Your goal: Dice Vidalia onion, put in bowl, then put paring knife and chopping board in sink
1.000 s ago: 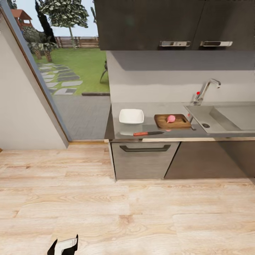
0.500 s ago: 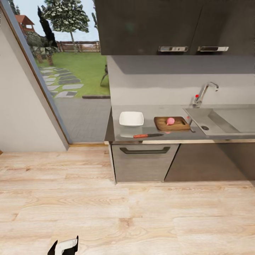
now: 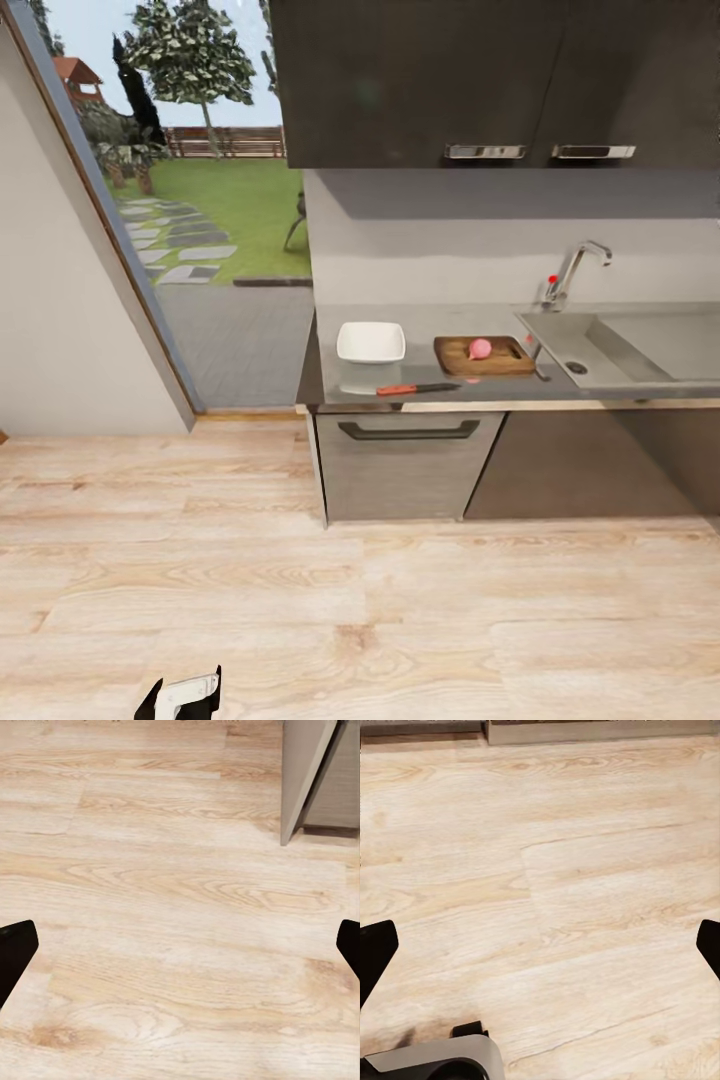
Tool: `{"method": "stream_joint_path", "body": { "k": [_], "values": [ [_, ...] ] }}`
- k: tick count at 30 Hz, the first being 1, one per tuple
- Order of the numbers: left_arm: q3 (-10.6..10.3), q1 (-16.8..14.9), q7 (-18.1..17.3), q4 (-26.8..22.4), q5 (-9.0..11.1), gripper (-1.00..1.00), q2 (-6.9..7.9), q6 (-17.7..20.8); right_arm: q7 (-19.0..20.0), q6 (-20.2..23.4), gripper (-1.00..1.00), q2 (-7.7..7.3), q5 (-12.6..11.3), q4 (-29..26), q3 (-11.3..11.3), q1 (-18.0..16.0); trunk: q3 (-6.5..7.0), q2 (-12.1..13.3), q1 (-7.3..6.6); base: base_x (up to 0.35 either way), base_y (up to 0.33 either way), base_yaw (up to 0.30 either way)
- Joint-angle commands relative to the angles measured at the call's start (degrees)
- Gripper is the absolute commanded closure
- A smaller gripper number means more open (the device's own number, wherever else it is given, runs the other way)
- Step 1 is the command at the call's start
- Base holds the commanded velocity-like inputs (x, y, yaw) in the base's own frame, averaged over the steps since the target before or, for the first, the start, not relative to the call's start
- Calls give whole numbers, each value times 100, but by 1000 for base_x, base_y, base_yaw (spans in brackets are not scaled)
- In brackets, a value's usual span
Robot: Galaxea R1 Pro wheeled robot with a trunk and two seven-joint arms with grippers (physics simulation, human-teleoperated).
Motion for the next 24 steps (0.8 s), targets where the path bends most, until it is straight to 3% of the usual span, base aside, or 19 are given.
{"method": "stream_joint_path", "body": {
  "k": [1, 24],
  "values": [
    [11, -11, 38, 24, -42, -100, 1, -32, -12, -5, -100, 0, -2, -10, 2, 3, 0, -10, 4, 0, 0, 0],
    [11, -11, 41, 24, -42, -100, 1, -16, -12, -5, -100, 0, -2, -10, 4, 3, 209, -10, 4, 0, 0, 0]
  ]
}}
